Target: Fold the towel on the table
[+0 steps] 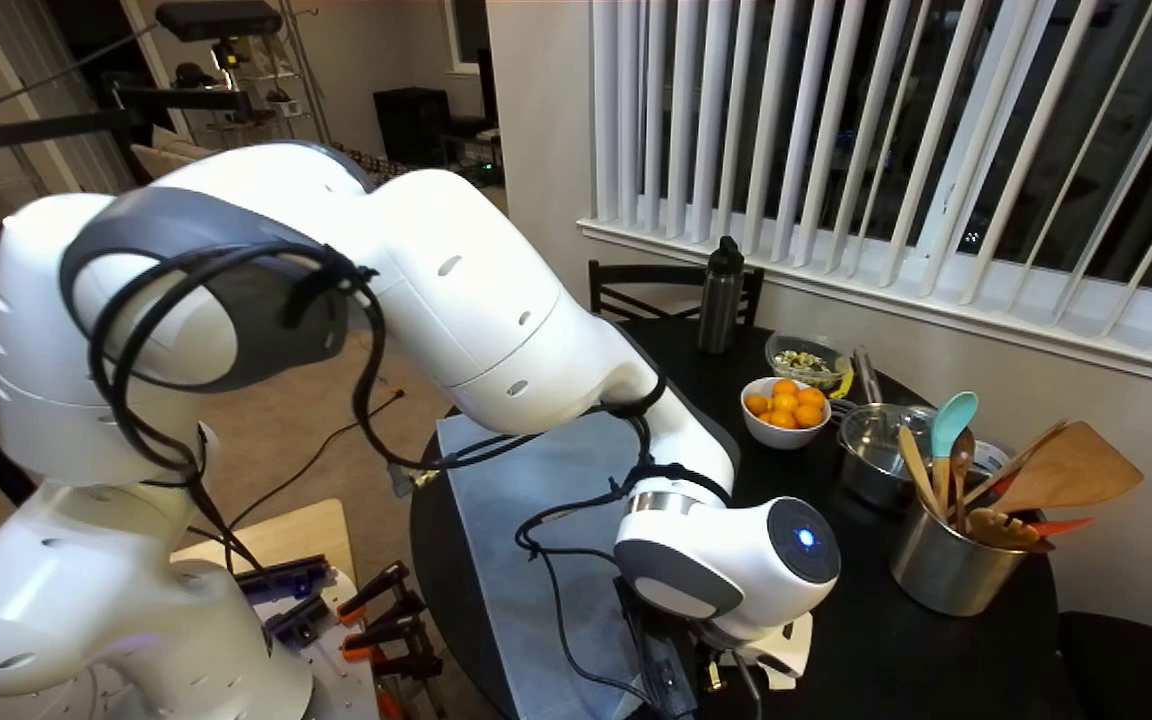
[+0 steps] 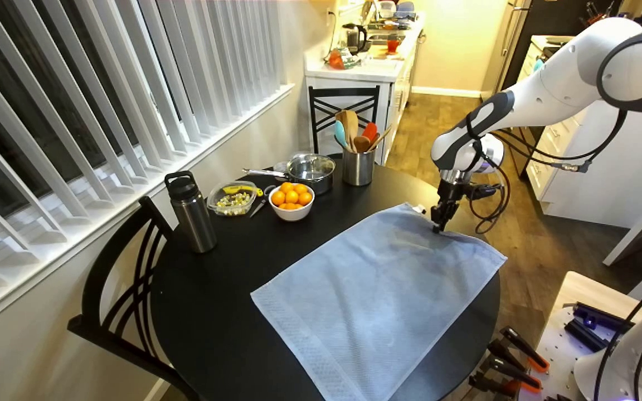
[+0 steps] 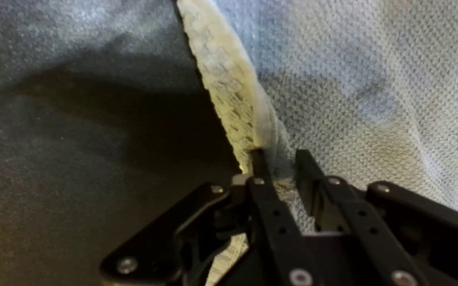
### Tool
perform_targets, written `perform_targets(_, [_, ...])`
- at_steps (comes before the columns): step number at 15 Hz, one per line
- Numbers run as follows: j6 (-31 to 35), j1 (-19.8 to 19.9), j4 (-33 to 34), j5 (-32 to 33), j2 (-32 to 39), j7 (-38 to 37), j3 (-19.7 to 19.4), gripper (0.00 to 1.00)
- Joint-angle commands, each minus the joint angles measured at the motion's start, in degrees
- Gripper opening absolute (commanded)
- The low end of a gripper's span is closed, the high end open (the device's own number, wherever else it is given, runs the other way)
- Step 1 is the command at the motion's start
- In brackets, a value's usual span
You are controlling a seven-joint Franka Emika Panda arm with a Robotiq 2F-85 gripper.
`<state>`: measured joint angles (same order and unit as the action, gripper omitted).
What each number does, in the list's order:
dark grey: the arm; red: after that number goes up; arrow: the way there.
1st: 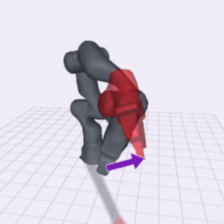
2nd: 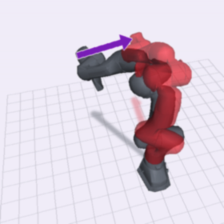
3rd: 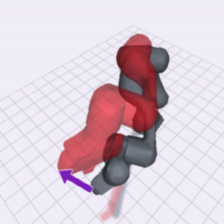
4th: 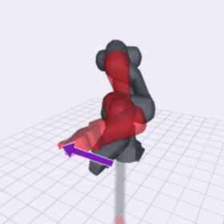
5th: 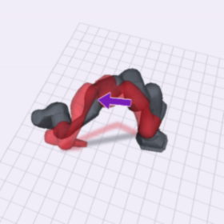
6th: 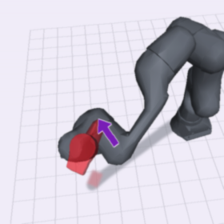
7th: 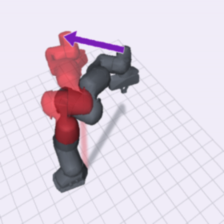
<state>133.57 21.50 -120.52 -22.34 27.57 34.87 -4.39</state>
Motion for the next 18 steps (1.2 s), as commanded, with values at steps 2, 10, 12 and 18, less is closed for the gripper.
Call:
perform_targets(2, [0.07, 0.05, -1.45, 1.16, -1.81, -1.68, 0.1, 0.0])
perform_targets(10, [-3.0, -1.7, -3.62, 6.12, -8.86, -8.12, -2.86, 0.02])
perform_targets(12, [-6.71, -2.36, -3.53, 9.05, -11.43, -10.24, -3.47, 0.02])
perform_targets(18, [-17.6, -6.35, -0.96, 7.64, -14.72, -10.14, -0.89, 0.02])
